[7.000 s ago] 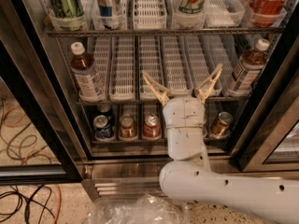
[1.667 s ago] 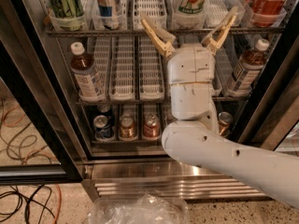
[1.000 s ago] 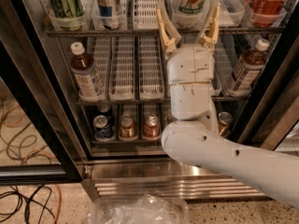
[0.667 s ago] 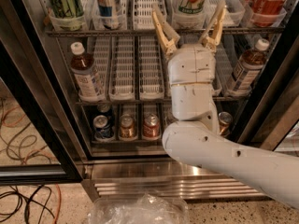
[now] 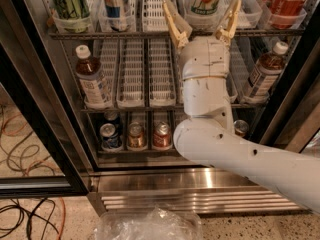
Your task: Pick 7up can from top shelf of fridge
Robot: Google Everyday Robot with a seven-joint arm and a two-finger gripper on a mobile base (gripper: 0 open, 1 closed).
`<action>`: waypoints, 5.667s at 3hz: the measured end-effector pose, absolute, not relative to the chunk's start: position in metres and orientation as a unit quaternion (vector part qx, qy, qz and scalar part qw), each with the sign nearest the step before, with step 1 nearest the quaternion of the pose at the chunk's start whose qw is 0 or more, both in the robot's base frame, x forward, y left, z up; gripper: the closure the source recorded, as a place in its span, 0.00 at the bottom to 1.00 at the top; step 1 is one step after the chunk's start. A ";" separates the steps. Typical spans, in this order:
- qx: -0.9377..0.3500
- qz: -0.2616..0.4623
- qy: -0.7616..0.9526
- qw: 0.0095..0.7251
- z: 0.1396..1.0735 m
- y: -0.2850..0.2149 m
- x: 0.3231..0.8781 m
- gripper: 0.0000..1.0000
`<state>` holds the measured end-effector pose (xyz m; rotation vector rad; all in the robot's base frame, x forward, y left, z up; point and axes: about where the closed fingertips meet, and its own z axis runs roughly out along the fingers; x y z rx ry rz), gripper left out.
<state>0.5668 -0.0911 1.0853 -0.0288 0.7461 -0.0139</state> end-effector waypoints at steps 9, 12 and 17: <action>-0.003 -0.043 0.357 0.933 1.097 -0.111 0.620 0.58; -0.003 -0.043 0.357 0.933 1.097 -0.111 0.619 1.00; -0.007 -0.043 0.295 0.955 1.148 -0.111 0.596 1.00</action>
Offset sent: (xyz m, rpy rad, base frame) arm 0.0263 -0.0115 0.0106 0.0030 -0.0094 -0.0323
